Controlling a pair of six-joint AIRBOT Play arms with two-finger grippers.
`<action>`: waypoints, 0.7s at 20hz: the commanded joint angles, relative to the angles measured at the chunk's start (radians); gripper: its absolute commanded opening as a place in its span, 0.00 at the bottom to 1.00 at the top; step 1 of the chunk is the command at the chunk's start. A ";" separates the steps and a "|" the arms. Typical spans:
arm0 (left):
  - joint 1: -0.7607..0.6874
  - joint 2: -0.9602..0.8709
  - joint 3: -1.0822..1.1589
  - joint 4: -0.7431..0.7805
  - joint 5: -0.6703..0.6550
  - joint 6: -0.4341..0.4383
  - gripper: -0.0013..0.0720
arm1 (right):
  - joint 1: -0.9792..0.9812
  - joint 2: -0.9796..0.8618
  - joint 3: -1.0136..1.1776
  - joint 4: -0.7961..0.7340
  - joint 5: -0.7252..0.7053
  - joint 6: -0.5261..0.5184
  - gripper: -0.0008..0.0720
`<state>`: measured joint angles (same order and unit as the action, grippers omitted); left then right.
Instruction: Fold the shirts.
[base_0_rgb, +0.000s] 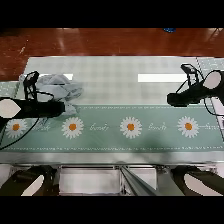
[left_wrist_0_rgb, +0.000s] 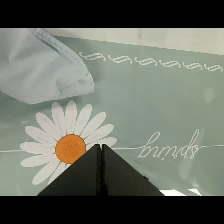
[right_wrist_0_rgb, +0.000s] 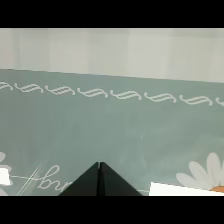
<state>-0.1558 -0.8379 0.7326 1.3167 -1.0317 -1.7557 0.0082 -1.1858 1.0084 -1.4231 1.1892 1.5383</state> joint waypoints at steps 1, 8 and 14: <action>0.000 0.000 0.000 0.000 0.000 0.000 0.05 | 0.001 -0.001 0.000 0.000 0.000 0.000 0.04; 0.000 0.000 0.000 0.000 0.001 0.000 0.05 | 0.001 -0.001 0.000 0.000 0.000 0.000 0.04; 0.000 0.000 0.000 0.011 0.040 0.001 0.05 | 0.001 -0.001 0.000 0.000 -0.002 0.000 0.04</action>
<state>-0.1558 -0.8379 0.7326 1.3174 -1.0206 -1.7557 0.0082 -1.1858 1.0084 -1.4231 1.1892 1.5387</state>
